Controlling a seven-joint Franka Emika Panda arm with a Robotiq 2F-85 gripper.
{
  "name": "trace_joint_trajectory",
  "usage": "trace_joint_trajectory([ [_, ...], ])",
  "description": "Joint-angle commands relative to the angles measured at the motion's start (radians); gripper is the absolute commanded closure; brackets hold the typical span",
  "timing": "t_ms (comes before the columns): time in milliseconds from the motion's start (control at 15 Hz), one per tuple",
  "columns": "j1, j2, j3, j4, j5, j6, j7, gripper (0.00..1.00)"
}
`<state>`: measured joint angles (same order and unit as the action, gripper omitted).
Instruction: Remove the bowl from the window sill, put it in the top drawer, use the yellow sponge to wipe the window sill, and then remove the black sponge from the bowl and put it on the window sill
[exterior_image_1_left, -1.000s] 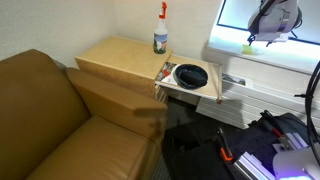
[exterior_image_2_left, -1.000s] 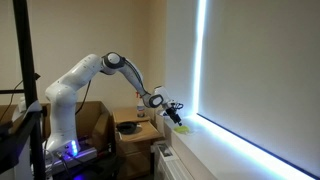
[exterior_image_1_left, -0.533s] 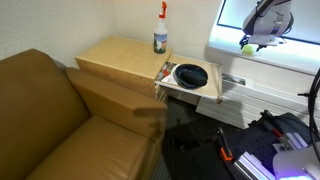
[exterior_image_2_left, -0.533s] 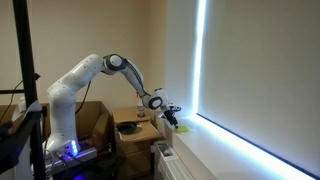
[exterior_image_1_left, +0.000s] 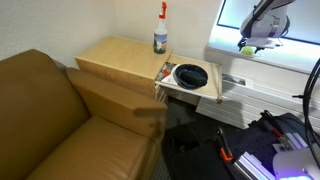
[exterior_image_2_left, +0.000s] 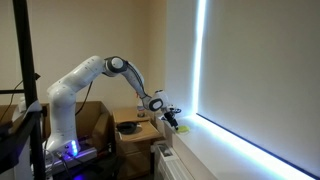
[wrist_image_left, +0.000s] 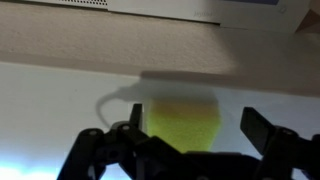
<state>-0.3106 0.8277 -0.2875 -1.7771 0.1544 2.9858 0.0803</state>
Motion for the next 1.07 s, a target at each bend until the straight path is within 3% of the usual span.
trace_joint_trajectory([
  [0,-0.005,0.005,0.005,0.009,-0.014,-0.001,0.022,0.0],
  [267,-0.002,0.025,0.005,0.028,-0.012,0.001,0.038,0.0],
  [333,0.016,0.052,-0.024,0.044,-0.004,0.075,0.068,0.0],
  [600,0.019,0.067,-0.042,0.082,0.041,0.155,0.146,0.0],
  [867,0.005,0.05,-0.028,0.07,0.028,0.135,0.131,0.0],
  [1000,0.043,0.081,-0.089,0.084,0.021,0.097,0.151,0.0],
])
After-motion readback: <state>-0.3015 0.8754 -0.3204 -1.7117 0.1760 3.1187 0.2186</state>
